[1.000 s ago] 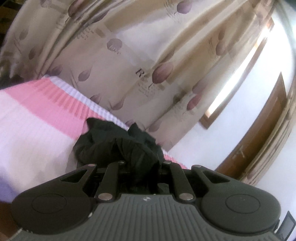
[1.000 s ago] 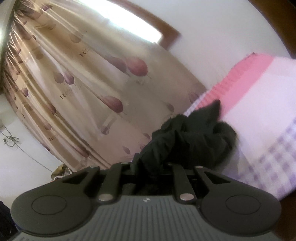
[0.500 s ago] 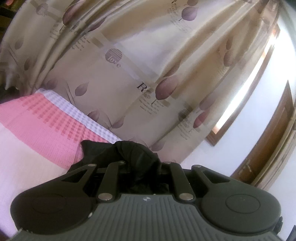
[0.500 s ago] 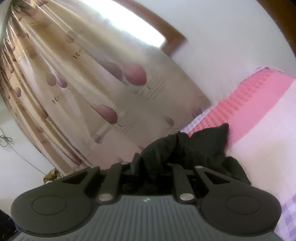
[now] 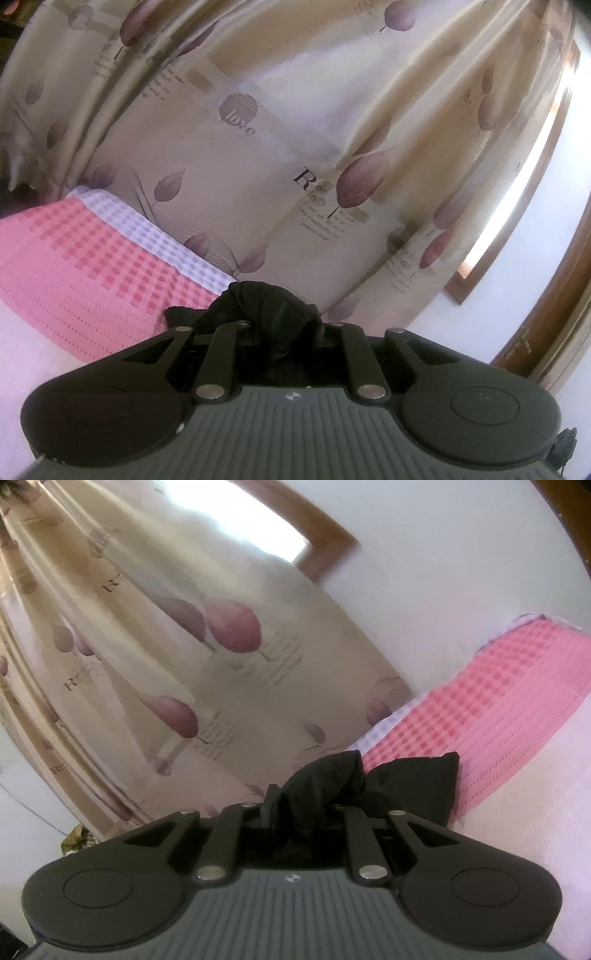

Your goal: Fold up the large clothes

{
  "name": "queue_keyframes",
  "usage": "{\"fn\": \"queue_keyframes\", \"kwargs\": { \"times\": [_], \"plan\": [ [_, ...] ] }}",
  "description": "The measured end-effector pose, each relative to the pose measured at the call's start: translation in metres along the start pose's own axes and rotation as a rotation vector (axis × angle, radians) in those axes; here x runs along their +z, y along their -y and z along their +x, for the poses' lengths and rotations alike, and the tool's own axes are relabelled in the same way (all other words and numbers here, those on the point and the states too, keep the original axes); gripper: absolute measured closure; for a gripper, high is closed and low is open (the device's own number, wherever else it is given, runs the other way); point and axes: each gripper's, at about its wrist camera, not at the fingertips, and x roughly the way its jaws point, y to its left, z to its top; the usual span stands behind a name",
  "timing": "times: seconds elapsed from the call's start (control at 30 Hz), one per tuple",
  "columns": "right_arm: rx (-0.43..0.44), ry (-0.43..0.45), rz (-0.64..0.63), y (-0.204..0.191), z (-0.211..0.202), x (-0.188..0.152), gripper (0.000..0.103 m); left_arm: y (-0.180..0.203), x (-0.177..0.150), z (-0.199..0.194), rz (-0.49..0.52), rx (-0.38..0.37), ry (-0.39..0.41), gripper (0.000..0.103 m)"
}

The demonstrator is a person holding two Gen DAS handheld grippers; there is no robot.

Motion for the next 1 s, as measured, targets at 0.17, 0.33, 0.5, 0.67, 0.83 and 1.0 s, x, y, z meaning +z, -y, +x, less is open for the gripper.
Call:
{"fn": "queue_keyframes", "kwargs": {
  "times": [0.17, 0.33, 0.5, 0.67, 0.83, 1.0],
  "plan": [
    [-0.032, -0.009, 0.007, 0.010, 0.027, 0.007, 0.088, -0.003, 0.002, 0.022, 0.000, 0.028, 0.003, 0.082],
    [-0.053, -0.016, 0.022, 0.019, 0.049, 0.010, 0.088, -0.004, 0.003, 0.042, 0.022, 0.057, 0.002, 0.081],
    [-0.085, -0.018, 0.046, 0.032, 0.068, 0.011, 0.087, -0.003, 0.002, 0.064, 0.055, 0.091, -0.003, 0.078],
    [-0.124, -0.011, 0.059, 0.043, 0.089, 0.007, 0.086, -0.008, -0.003, 0.084, 0.063, 0.123, -0.003, 0.074],
    [-0.150, -0.009, 0.091, 0.057, 0.109, 0.002, 0.083, -0.016, -0.009, 0.101, 0.083, 0.153, -0.012, 0.074],
    [-0.146, 0.012, 0.146, 0.069, 0.118, -0.003, 0.058, -0.028, -0.013, 0.114, 0.047, 0.151, -0.029, 0.055]
  ]
}}
